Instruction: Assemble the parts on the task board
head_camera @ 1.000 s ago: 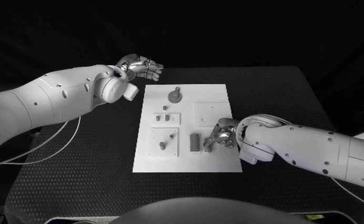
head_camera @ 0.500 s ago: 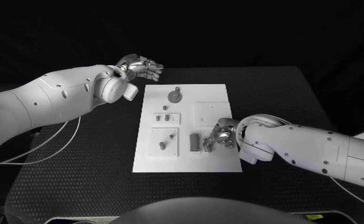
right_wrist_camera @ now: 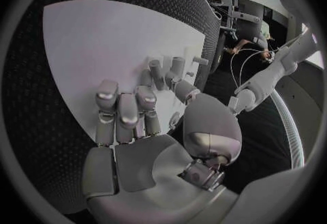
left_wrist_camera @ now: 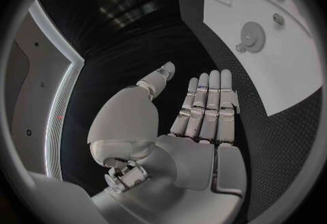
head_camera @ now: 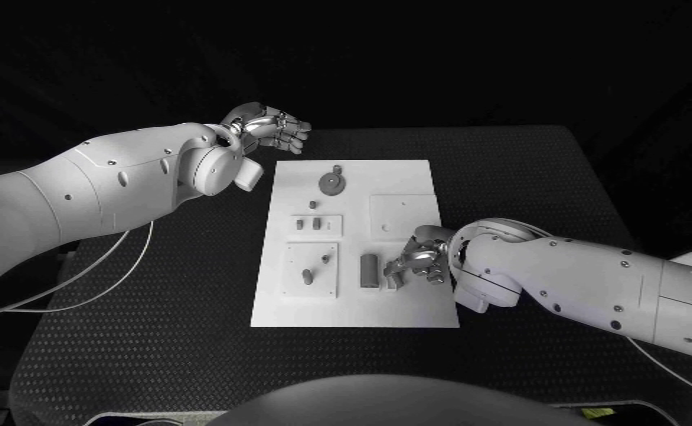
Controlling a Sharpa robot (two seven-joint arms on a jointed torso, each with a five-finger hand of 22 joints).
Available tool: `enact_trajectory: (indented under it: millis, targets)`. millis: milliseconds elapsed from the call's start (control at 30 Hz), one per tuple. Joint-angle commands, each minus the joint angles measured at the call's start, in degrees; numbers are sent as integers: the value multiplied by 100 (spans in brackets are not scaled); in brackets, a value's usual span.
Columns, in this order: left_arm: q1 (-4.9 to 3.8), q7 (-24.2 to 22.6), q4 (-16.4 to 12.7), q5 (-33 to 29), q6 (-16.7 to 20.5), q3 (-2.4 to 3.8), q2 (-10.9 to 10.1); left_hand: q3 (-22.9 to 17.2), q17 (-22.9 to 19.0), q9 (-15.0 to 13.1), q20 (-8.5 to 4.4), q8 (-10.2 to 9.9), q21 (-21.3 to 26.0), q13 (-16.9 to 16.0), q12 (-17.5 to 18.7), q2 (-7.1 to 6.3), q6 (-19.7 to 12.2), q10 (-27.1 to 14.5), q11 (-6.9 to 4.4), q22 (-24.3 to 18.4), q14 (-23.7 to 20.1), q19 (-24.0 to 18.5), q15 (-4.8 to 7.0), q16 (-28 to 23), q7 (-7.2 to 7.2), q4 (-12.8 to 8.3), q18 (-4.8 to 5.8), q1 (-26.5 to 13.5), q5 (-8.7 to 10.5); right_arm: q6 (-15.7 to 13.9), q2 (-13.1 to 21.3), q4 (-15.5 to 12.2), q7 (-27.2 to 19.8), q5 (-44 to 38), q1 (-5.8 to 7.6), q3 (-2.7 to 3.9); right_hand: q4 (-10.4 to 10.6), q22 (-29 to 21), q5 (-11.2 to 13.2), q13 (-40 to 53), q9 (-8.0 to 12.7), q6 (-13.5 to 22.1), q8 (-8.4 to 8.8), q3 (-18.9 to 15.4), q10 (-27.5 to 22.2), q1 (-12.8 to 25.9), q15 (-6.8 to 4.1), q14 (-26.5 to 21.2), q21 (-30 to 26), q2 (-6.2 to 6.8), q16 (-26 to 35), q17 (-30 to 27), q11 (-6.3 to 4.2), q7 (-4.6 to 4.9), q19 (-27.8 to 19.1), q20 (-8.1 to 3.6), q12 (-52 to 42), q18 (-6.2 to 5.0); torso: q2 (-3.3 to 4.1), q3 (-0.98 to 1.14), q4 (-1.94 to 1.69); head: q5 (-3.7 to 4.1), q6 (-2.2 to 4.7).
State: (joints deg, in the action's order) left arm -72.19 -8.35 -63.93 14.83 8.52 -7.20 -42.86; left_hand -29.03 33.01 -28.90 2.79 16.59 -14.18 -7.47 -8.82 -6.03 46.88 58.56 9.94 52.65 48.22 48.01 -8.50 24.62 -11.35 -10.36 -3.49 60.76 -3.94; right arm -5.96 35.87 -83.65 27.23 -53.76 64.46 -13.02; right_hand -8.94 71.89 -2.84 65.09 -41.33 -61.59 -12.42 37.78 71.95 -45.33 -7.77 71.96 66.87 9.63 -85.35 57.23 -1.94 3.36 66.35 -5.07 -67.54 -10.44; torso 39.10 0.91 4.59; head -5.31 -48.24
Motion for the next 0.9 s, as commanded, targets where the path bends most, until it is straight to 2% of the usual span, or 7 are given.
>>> enact_trajectory:
  millis: [33, 200, 267, 467, 633, 900]
  targets:
    - [-5, -37, -9, -23, -74, 3, 9, 5, 7, 9, 0, 23, 7, 8, -28, 2, -36, -38, -20, 9, 40, -34, -1, -35, 15, 26, -107, -61, -2, 123, -47, -56, -257, 157, -22, -2, 190, -12, 10, -3, -14, 103, -1, 84, -37, 13, -4, -35, -23, 173, 25, -16, 9, 117, 31, -29, 37, -456, 2, 3, -3, 2, 0]
    - [-5, -37, -7, -23, -74, 3, 7, 4, 9, 10, 0, 24, 7, 9, -28, 3, -36, -38, -20, 9, 40, -34, -1, -36, 15, 26, -108, -60, -2, 105, -46, -64, -300, 201, -22, -2, 300, -15, 12, 7, -22, 104, -2, 123, -33, 33, -4, -32, -17, 227, 21, -14, 9, 117, 36, -36, 31, -456, -1, 2, -1, 2, 1]
    - [-5, -39, -7, -23, -76, 3, 7, 4, 9, 10, 0, 24, 7, 9, -29, 4, -36, -38, -20, 9, 41, -34, -1, -37, 15, 26, -108, -60, -2, 112, -47, -67, -303, 205, -22, -2, 313, -14, 12, 21, -28, 97, -8, 145, -19, 4, -6, -17, -11, 124, 13, 7, 6, 113, 40, -42, 16, -456, 0, 2, 0, 3, 2]
    - [-5, -39, -6, -23, -74, 3, 7, 4, 11, 10, 0, 25, 7, 10, -29, 5, -36, -38, -20, 9, 41, -34, -1, -38, 15, 27, -108, -59, -2, 135, -37, -78, -305, 212, -22, -2, 299, -8, 12, 36, -34, 94, -11, 111, -8, 10, -6, -9, -1, 80, 5, 19, 5, 113, 36, -43, 1, -456, 2, 2, 0, 2, -3]
    - [-5, -38, -8, -23, -79, 3, 3, 4, 12, 11, 0, 25, 7, 10, -29, 5, -36, -38, -20, 10, 41, -34, -1, -39, 15, 28, -108, -60, -2, 145, -20, -68, -298, 201, -22, -2, 238, 5, 12, 50, -52, 45, -39, 43, 13, 15, -17, 7, 19, -75, -9, 40, -10, 96, 25, -46, -16, -456, 0, 1, 0, 3, -9]
    - [-5, -41, -6, -23, -79, 3, 1, 4, 14, 12, 0, 26, 8, 11, -30, 6, -36, -38, -20, 10, 42, -34, 0, -40, 15, 28, -107, -60, -2, 165, 2, -70, -279, 135, -22, -2, 175, 11, 13, 63, -59, 17, -52, -15, 29, 40, -28, 19, 29, -124, -16, 55, -22, 84, 15, -45, -27, -456, -2, 3, 1, 1, -8]
